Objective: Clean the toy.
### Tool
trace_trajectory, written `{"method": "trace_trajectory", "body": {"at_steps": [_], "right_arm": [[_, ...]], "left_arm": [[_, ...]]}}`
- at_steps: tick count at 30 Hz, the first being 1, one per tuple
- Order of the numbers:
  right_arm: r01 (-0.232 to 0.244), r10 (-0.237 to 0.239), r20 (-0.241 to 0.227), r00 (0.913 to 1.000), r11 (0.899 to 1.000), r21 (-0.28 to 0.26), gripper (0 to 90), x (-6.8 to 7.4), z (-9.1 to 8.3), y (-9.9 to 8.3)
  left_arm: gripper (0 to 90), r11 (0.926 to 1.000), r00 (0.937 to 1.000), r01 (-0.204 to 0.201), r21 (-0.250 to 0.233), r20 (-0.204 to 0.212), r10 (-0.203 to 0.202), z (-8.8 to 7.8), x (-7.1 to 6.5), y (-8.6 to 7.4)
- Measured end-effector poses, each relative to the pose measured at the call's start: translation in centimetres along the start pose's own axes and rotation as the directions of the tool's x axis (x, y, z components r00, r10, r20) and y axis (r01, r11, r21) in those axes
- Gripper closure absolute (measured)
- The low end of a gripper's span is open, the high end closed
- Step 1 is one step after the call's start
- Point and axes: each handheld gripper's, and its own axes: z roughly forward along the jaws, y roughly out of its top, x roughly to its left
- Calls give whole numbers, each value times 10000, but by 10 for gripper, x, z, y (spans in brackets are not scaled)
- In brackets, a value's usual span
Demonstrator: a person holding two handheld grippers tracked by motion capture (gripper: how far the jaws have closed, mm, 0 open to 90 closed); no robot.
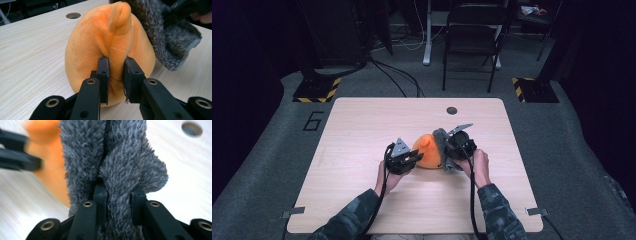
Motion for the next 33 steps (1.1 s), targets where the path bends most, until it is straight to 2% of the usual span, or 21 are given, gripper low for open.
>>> {"method": "trace_trajectory", "body": {"at_steps": [2, 4, 6, 7, 8, 9, 11, 14, 16, 17, 18, 20, 22, 23, 24, 25, 28, 29, 30, 32, 33], "right_arm": [[-84, 84, -2, 10000, 9999, 111, 727, -3, 3, -2], [-362, 360, 50, 9993, 9984, 430, 727, -9, 10, -8], [-386, 379, 124, 9992, 9974, 601, 727, -11, 12, -10], [-634, 623, 165, 9979, 9952, 741, 727, -14, 16, -12], [-521, 503, 233, 9985, 9951, 842, 727, -16, 18, -13], [-654, 628, 317, 9975, 9937, 909, 727, -16, 21, -15], [-611, 535, 573, 9969, 9883, 1395, 727, -19, 31, -20], [-784, 694, 560, 9960, 9809, 1781, 725, -24, 44, -28], [-673, 566, 627, 9964, 9805, 1847, 725, -23, 42, -26], [-611, 493, 678, 9965, 9811, 1838, 725, -23, 40, -25], [-748, 624, 748, 9952, 9815, 1765, 725, -24, 37, -24], [-628, 485, 967, 9941, 9864, 1518, 726, -25, 29, -22], [-576, 434, 1004, 9940, 9881, 1428, 725, -25, 23, -20], [-620, 535, 933, 9942, 9939, 911, 726, -25, 10, -15], [-528, 469, 923, 9946, 9967, 621, 726, -22, 2, -12], [-528, 469, 923, 9946, 9967, 621, 726, -22, 2, -12], [-424, 427, 476, 9980, 9991, -60, 726, -14, -13, -3], [-263, 263, -15, 9997, 9992, -300, 726, -7, -15, 1], [-218, 212, -234, 9995, 9994, -250, 726, -5, -13, 2], [-114, 110, -270, 9996, 9998, -152, 726, -1, -9, 3], [42, -42, 3, 10000, 10000, -72, 726, 3, -1, 3]], "left_arm": [[761, 10000, 10000, 23, -43, -26, -23, 0, 0, 0], [759, 10000, 10000, -90, -6, -20, 90, 0, -1, 0], [759, 10000, 10000, -45, -15, 0, 45, 0, 0, 0], [759, 10000, 10000, -12, -52, 0, 12, 1, 0, 0], [759, 9999, 10000, 10, -139, -47, -11, 1, 0, 0], [758, 9999, 10000, 28, -139, -48, -29, 1, 0, 0], [758, 9999, 10000, 89, -82, -45, -89, 1, 0, 0], [756, 9999, 9999, 16, -122, -142, -18, 0, 2, -1], [755, 9999, 9999, 62, -158, -153, -65, 1, 3, -2], [754, 9999, 9999, 81, -71, -141, -82, 0, 4, -1], [753, 9997, 9997, 164, -165, -198, -168, 0, 5, -2], [750, 10000, 9998, 95, -28, -185, -95, -1, 7, -2], [748, 9998, 9995, 176, -120, -247, -179, -1, 7, -2], [747, 9998, 9995, 165, -119, -271, -168, -1, 7, -2], [745, 9998, 9995, 158, -130, -271, -162, -1, 8, -2], [743, 9998, 9995, 158, -130, -271, -162, -1, 8, -2], [741, 9997, 9994, 171, -158, -302, -176, 0, 8, -3], [734, 9997, 9993, 175, -170, -316, -180, 0, 9, -3], [731, 9997, 9993, 169, -164, -329, -175, 0, 9, -3], [717, 9997, 9993, 200, -145, -309, -205, -1, 9, -4], [639, 9999, 9994, 149, -78, -325, -152, -2, 9, -4]]}}
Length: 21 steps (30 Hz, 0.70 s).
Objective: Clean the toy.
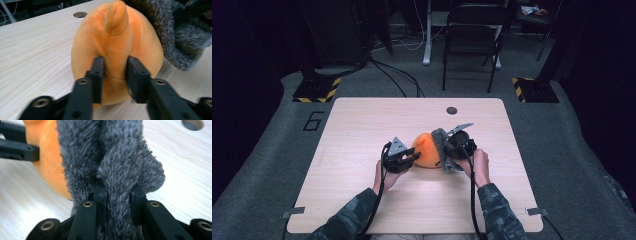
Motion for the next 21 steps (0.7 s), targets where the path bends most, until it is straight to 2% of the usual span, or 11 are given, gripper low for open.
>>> {"method": "trace_trajectory", "body": {"at_steps": [3, 6, 8, 9, 12, 13, 14, 17, 18, 19, 21], "right_arm": [[-29, 29, -4, 10000, 9999, -149, 726, -3, 4, 0], [-140, 141, 56, 9999, 9998, -163, 726, -6, 5, 0], [-269, 267, -56, 9996, 9988, -416, 723, -9, 8, -1], [-269, 267, -56, 9996, 9988, -416, 723, -9, 8, -1], [-204, 203, -28, 9998, 9988, -439, 723, -9, 8, -3], [-212, 211, -36, 9998, 9987, -456, 723, -9, 9, -3], [-259, 257, -56, 9997, 9984, -494, 723, -9, 9, -3], [-260, 260, -3, 9997, 9987, -439, 724, -9, 4, -3], [-260, 260, -3, 9997, 9987, -439, 724, -9, 4, -3], [-329, 335, 129, 9994, 9986, -420, 725, -8, -2, 0], [-279, 285, 109, 9995, 9980, -560, 725, -9, -7, 2]], "left_arm": [[520, 9962, 9967, -733, 469, -327, 749, -4, -1, 0], [479, 9939, 9956, -849, 698, -339, 874, 0, -3, -2], [430, 9892, 9907, -1161, 893, -609, 1218, 5, -9, -6], [428, 9892, 9907, -1161, 893, -609, 1218, 5, -9, -6], [551, 9886, 9872, -1283, 782, -856, 1349, 8, -11, -7], [551, 9883, 9867, -1313, 776, -864, 1378, 9, -11, -8], [638, 9879, 9855, -1366, 734, -916, 1431, 10, -11, -8], [765, 9866, 9842, -1491, 664, -869, 1546, 9, -11, -7], [765, 9859, 9835, -1554, 623, -838, 1603, 8, -12, -6], [789, 9819, 9792, -1817, 538, -819, 1857, 5, -13, -4], [796, 9808, 9783, -1887, 491, -774, 1921, 3, -15, -3]]}}
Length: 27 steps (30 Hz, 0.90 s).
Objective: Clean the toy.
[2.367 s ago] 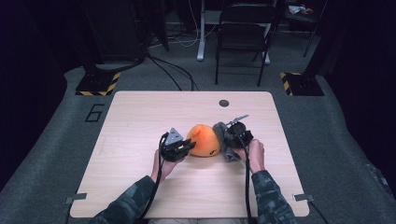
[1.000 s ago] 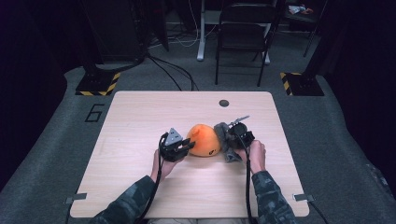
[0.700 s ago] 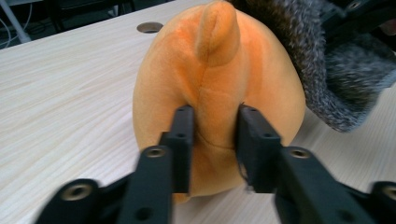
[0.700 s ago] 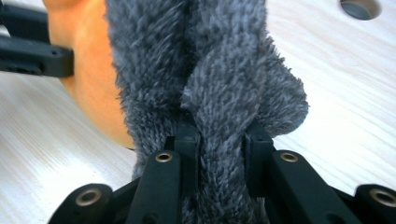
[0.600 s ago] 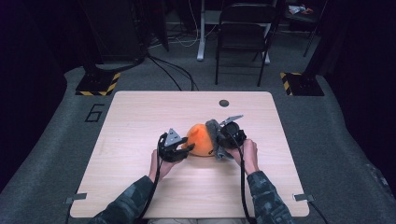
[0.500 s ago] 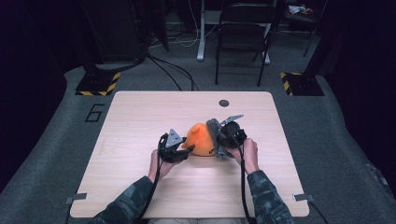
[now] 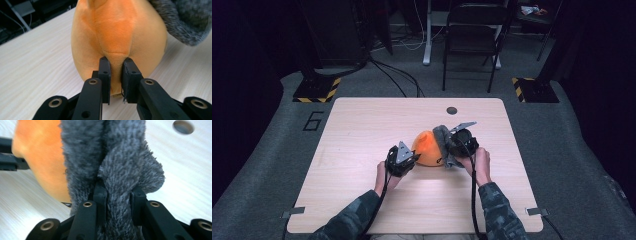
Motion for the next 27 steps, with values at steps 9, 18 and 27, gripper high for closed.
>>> {"method": "trace_trajectory", "body": {"at_steps": [9, 18, 27], "right_arm": [[564, -575, -134, 9983, 9960, -692, 725, 27, -22, 16], [-301, 303, -25, 9995, 9980, 556, 726, -5, 13, -9], [-816, 808, 123, 9967, 9759, 2023, 725, -25, 38, -27]], "left_arm": [[800, 9968, 9964, -801, -79, 260, 803, -6, -15, 11], [780, 9996, 9985, -281, -103, 462, 286, -3, -8, 7], [776, 9994, 9982, -232, -270, 553, 246, -3, -8, 6]]}}
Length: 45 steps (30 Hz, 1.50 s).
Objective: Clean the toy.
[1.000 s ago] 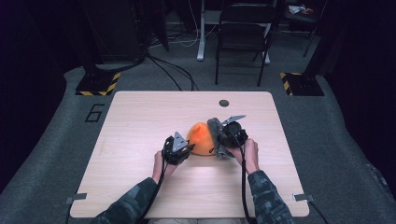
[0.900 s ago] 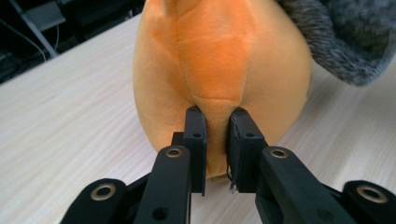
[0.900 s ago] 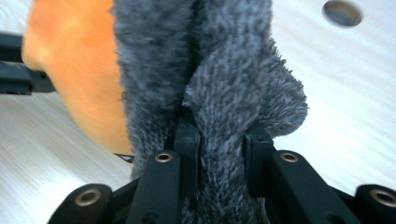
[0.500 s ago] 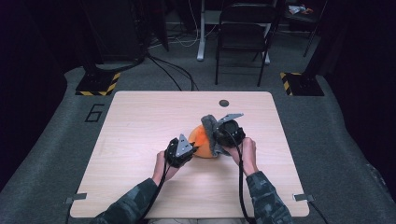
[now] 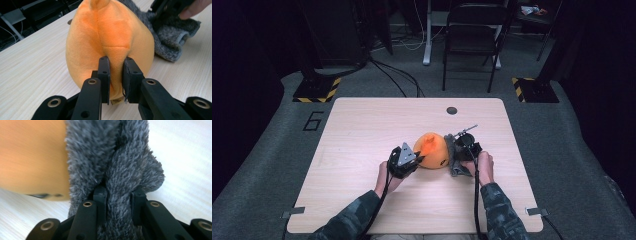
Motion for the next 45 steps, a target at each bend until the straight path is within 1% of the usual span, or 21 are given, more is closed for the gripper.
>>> {"method": "trace_trajectory", "body": {"at_steps": [3, 5, 6, 8, 9, 10, 11, 12, 13, 16, 20, 22, 24, 26, 29, 33, 36, 38, 40, 42, 45], "right_arm": [[-58, 57, 74, 10000, 9999, 153, 726, -3, 1, -1], [-10, 12, 215, 9998, 9999, -101, 725, -3, -8, 2], [82, -68, 264, 9996, 9984, -554, 726, -1, -23, 5], [174, -163, 141, 9998, 9966, -806, 726, 2, -31, 8], [390, -391, 23, 9992, 9853, -1661, 726, 9, -46, 13], [390, -391, 23, 9992, 9853, -1661, 726, 9, -46, 13], [663, -740, -264, 9969, 9726, -2227, 725, 22, -59, 19], [663, -740, -264, 9969, 9726, -2227, 725, 22, -59, 19], [1025, -1088, -142, 9940, 9668, -2340, 725, 33, -61, 22], [1391, -1379, 198, 9902, 9698, -2003, 725, 40, -53, 22], [1209, -1210, 103, 9926, 9768, -1767, 725, 32, -43, 18], [899, -884, 169, 9959, 9865, -1368, 725, 23, -34, 14], [679, -655, 259, 9975, 9917, -1087, 725, 16, -26, 10], [520, -500, 386, 9980, 9973, -520, 725, 11, -14, 5], [229, -233, 319, 9992, 9996, 133, 725, 2, 0, 1], [192, -192, 340, 9992, 9998, -8, 725, -1, -8, 3], [249, -219, 366, 9991, 9964, -815, 725, 3, -30, 9], [347, -351, 10, 9994, 9844, -1727, 725, 9, -45, 13], [457, -520, -237, 9984, 9752, -2165, 725, 19, -54, 18], [841, -911, -212, 9956, 9712, -2229, 725, 30, -51, 20], [927, -948, -4, 9955, 9740, -2066, 728, 34, -38, 18]], "left_arm": [[773, 10000, 10000, 3, -28, 89, -3, -1, 1, 0], [772, 10000, 10000, 13, -24, 90, -12, -1, 1, 0], [771, 10000, 9999, -1, -29, 117, 1, -1, 1, 0], [771, 10000, 9999, 1, -44, 129, 0, -1, 1, 0], [771, 10000, 9999, -62, -35, 140, 62, -1, 0, 1], [771, 10000, 9999, -62, -35, 140, 62, -1, 0, 1], [771, 10000, 9999, -76, -61, 133, 77, 0, -1, 1], [771, 10000, 9999, -79, -57, 134, 80, 0, -1, 1], [771, 10000, 9999, -69, -62, 141, 70, 0, -1, 1], [770, 10000, 9998, -74, -21, 170, 74, -1, 0, 0], [767, 9999, 9998, -95, -32, 171, 96, 0, -1, 0], [767, 9999, 9998, -98, -35, 190, 99, 0, 0, 0], [766, 10000, 9999, -25, -63, 163, 26, 0, 0, 0], [766, 9999, 9997, -76, -72, 212, 77, 0, 0, 0], [764, 10000, 9999, -6, -71, 159, 7, 0, 0, 0], [762, 9999, 9999, 63, -87, 117, -62, 0, 2, -1], [761, 9998, 9998, 146, -130, 130, -144, 0, 3, -1], [760, 9999, 9999, 52, -109, 137, -50, 0, 3, -1], [758, 9999, 9999, 13, -116, 126, -12, 1, 2, -1], [755, 10000, 9999, -39, -57, 145, 39, 0, 3, -1], [737, 9999, 9997, 112, -113, 221, -110, 1, 4, -2]]}}
